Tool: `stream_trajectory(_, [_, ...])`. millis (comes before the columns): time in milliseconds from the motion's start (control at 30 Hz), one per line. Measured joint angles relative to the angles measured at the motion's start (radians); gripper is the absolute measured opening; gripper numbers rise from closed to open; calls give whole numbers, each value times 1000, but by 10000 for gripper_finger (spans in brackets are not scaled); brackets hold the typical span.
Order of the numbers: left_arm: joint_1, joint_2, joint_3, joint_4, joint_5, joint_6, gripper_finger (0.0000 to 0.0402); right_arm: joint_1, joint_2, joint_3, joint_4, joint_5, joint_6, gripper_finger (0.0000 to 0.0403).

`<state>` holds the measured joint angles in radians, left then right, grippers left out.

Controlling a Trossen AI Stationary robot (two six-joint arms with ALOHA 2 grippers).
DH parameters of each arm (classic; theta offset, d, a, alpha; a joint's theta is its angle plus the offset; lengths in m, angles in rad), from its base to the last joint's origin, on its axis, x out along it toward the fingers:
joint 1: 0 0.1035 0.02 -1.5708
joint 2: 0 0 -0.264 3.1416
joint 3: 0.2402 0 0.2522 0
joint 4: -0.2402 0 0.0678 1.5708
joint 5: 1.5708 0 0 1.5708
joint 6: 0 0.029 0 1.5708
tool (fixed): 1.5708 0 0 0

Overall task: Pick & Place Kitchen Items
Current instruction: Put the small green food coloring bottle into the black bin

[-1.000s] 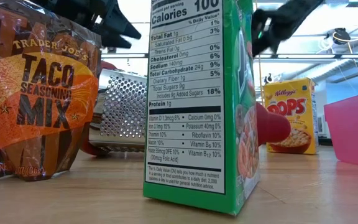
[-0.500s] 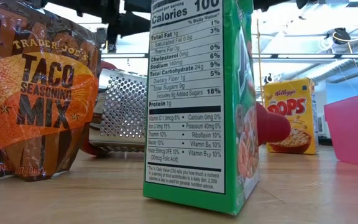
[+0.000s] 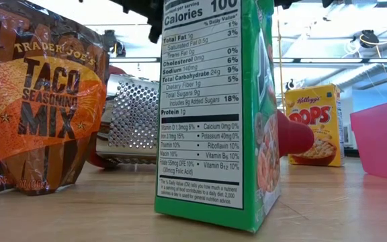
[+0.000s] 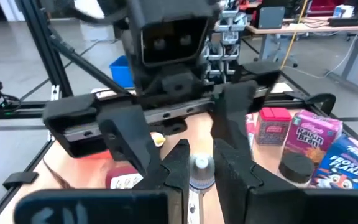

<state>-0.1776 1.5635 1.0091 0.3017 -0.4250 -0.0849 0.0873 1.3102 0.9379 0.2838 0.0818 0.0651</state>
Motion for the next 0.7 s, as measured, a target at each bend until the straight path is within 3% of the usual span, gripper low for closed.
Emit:
stream_trajectory(100, [8, 9, 23, -3, 25, 3, 195, 0, 0, 0, -15, 0, -2, 39])
stream_trajectory(367, [11, 8, 31, -49, 70, 13, 45, 0, 1, 0, -39, -2, -2, 39])
stream_trajectory(700, [11, 8, 31, -76, 92, -3, 43, -2, 1, 0, -27, -1, -10, 74])
